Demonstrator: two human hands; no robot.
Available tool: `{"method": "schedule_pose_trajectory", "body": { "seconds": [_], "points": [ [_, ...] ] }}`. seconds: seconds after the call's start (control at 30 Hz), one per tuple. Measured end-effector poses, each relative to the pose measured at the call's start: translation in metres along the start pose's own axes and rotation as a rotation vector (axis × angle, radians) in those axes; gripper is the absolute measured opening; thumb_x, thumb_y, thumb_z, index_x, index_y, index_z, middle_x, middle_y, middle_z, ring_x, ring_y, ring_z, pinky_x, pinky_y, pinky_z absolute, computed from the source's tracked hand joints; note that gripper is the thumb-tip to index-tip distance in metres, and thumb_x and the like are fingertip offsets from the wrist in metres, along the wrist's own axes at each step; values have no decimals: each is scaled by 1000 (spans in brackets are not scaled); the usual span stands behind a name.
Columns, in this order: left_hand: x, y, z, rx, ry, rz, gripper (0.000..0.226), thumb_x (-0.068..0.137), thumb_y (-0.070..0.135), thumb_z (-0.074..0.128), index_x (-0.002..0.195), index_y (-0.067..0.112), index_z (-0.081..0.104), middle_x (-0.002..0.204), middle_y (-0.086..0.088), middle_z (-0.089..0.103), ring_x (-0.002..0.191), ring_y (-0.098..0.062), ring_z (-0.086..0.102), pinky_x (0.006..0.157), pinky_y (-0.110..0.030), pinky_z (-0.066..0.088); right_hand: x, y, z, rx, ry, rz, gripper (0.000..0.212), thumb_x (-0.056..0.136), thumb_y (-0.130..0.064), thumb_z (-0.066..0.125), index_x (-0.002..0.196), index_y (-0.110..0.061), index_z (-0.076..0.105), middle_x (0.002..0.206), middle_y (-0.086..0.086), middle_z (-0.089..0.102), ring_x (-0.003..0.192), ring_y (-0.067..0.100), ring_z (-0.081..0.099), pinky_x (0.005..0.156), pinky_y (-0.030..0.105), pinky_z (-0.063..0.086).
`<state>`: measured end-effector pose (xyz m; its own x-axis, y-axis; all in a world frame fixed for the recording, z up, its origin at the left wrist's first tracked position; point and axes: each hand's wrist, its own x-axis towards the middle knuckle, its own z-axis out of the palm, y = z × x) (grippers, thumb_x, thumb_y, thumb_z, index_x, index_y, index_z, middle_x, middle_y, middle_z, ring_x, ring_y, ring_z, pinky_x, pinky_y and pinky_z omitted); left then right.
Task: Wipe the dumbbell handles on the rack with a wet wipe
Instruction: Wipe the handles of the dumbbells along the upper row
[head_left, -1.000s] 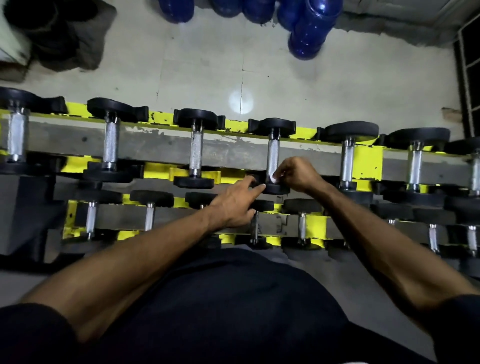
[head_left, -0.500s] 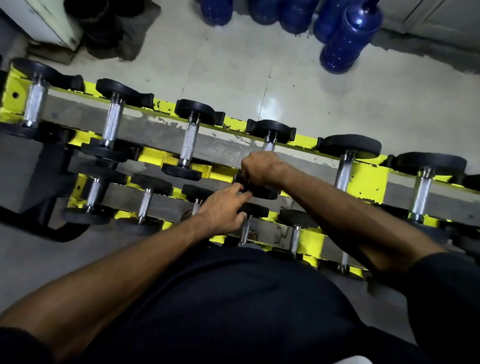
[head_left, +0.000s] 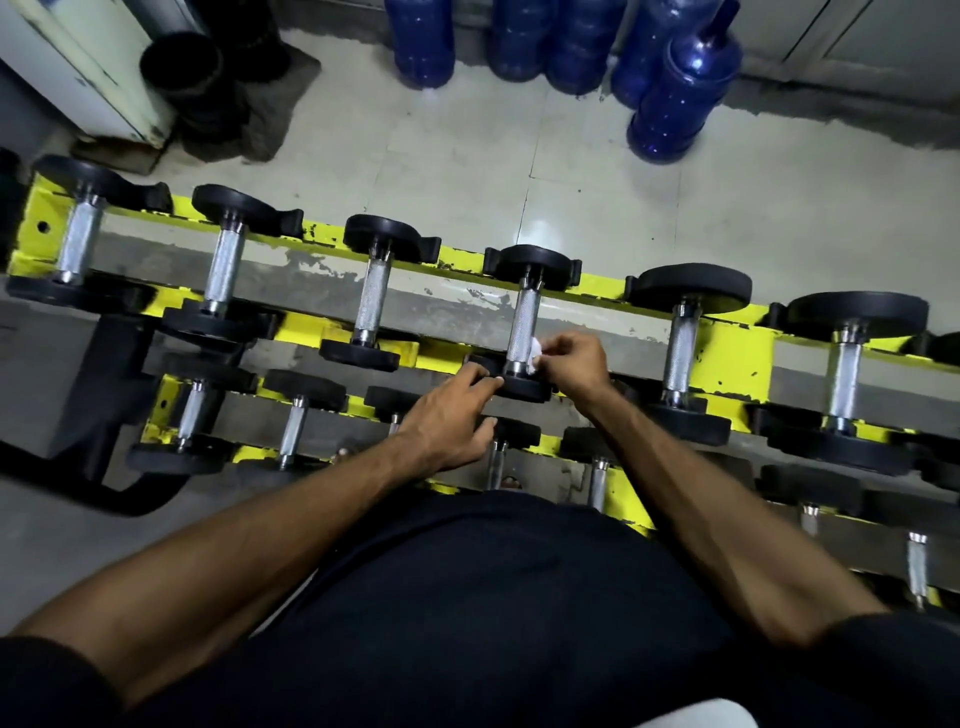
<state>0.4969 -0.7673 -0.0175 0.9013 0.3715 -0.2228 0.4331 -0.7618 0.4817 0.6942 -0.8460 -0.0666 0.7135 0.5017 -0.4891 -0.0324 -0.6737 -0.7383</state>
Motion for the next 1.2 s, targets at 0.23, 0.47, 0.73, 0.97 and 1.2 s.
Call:
{"method": "schedule_pose_trajectory", "body": {
  "seconds": [0.23, 0.47, 0.73, 0.97, 1.2],
  "points": [
    [2, -6, -4, -5, 4, 63, 56, 90, 28, 61, 144, 18, 48, 134, -2, 44, 109, -18, 55, 87, -32, 52, 8, -19, -12, -31, -254, 77, 22, 79, 13, 65, 70, -7, 63, 79, 19, 66, 71, 28, 63, 61, 38, 51],
    [5, -7, -5, 24, -12, 97, 59, 92, 26, 59, 148, 15, 44, 128, -3, 47, 112, -18, 52, 94, -34, 49, 4, -17, -1, 14, -219, 83, 24, 82, 17, 55, 78, -6, 62, 72, 13, 62, 60, 20, 58, 49, 28, 45],
    [4, -9, 1, 25, 13, 80, 58, 92, 27, 57, 147, 17, 45, 128, -1, 46, 114, -18, 53, 96, -38, 51, -7, -17, -18, -414, -216, -474, 12, 77, -6, 79, 85, -16, 79, 80, -3, 75, 72, 10, 70, 68, 31, 59],
    [2, -5, 1, -42, 47, 68, 56, 90, 23, 61, 144, 14, 50, 126, -2, 50, 112, -18, 54, 94, -37, 52, 0, -23, -14, -477, -29, -677, 15, 76, -10, 79, 90, -16, 79, 90, 0, 67, 77, 15, 61, 69, 29, 51],
    [3, -7, 1, -32, 61, 78, 55, 88, 21, 61, 142, 13, 53, 122, -2, 51, 110, -19, 54, 94, -38, 52, -1, -36, -10, -618, -100, -810, 18, 83, -8, 73, 101, -11, 76, 103, 5, 68, 94, 21, 63, 78, 34, 53]
  ]
}}
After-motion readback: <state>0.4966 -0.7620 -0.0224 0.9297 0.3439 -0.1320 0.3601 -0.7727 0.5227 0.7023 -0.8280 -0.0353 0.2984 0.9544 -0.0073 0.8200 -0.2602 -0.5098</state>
